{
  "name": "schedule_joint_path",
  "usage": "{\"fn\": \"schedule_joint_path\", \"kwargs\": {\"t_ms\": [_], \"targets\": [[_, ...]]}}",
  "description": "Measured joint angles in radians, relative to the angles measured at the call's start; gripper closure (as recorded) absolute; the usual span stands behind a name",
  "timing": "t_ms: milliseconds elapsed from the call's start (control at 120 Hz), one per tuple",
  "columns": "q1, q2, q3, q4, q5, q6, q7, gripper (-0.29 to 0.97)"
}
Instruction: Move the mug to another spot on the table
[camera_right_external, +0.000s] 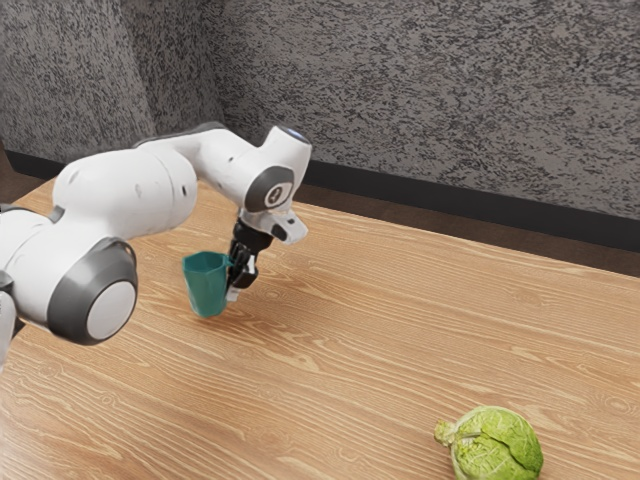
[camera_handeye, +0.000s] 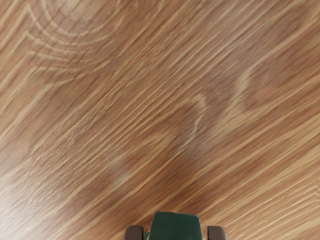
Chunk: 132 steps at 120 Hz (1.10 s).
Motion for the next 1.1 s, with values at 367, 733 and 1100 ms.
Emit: {"fn": "schedule_joint_path", "kwargs": {"t_ms": [367, 733, 1100], "targets": [[0.016, 0.011, -0.009, -0.004, -0.051, 0.034, -0.034, 0.33], [0.015, -0.168, 0.020, -0.051, -0.202, 0.110, -0.065, 0.08], [0.126, -0.723, -0.096, -0.348, -0.204, 0.110, -0.284, 0.04]]}}
